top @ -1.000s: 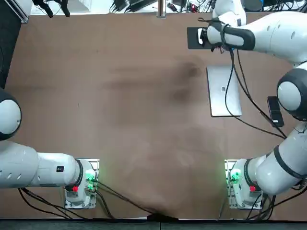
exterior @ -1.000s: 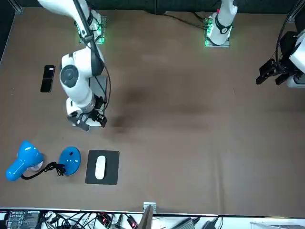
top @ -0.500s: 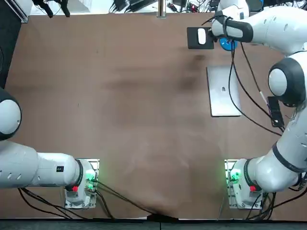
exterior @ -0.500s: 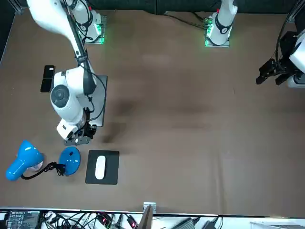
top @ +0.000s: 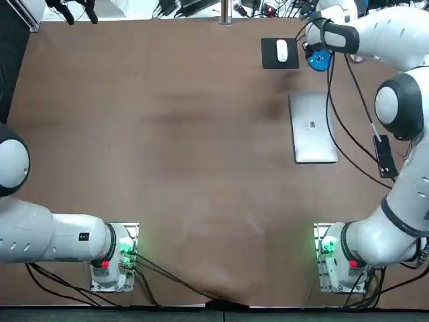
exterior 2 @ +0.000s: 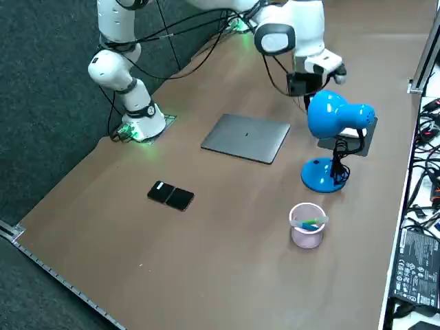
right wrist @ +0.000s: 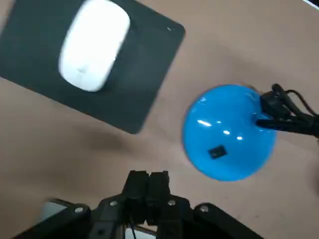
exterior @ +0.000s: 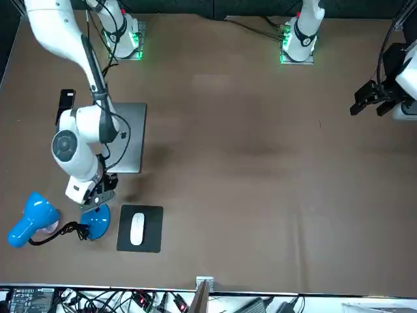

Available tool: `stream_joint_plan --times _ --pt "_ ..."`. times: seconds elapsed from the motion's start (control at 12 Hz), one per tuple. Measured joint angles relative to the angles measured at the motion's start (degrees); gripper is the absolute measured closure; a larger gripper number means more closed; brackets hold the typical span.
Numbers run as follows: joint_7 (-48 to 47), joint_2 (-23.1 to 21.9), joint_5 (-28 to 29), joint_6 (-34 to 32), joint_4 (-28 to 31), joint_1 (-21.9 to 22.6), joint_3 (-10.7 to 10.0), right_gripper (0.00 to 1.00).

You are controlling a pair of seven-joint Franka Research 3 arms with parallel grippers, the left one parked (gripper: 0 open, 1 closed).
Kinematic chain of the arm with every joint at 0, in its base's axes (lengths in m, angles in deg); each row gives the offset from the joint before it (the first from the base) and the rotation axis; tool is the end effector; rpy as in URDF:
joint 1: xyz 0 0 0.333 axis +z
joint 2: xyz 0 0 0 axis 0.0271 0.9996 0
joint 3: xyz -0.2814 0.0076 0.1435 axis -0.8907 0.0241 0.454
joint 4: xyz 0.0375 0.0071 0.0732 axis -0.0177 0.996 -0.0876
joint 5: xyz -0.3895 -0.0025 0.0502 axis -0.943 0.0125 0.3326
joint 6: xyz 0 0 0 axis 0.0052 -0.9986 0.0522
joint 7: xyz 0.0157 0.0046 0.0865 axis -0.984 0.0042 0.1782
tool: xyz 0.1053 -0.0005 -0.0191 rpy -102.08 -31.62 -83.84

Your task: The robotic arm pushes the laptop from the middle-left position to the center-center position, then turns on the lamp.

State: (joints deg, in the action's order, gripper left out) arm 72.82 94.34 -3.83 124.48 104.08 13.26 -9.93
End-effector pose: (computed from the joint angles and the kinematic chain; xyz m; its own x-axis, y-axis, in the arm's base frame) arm 0.6812 0.0929 0.2932 0.9090 0.4109 0.0699 0.3991 -0.9064 0.1386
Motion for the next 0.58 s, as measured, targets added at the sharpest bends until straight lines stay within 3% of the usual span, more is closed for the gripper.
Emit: stream_joint_plan --times 0.58 --pt "4.3 4.1 -2.6 6.1 -0.3 -3.1 0.0 0.98"
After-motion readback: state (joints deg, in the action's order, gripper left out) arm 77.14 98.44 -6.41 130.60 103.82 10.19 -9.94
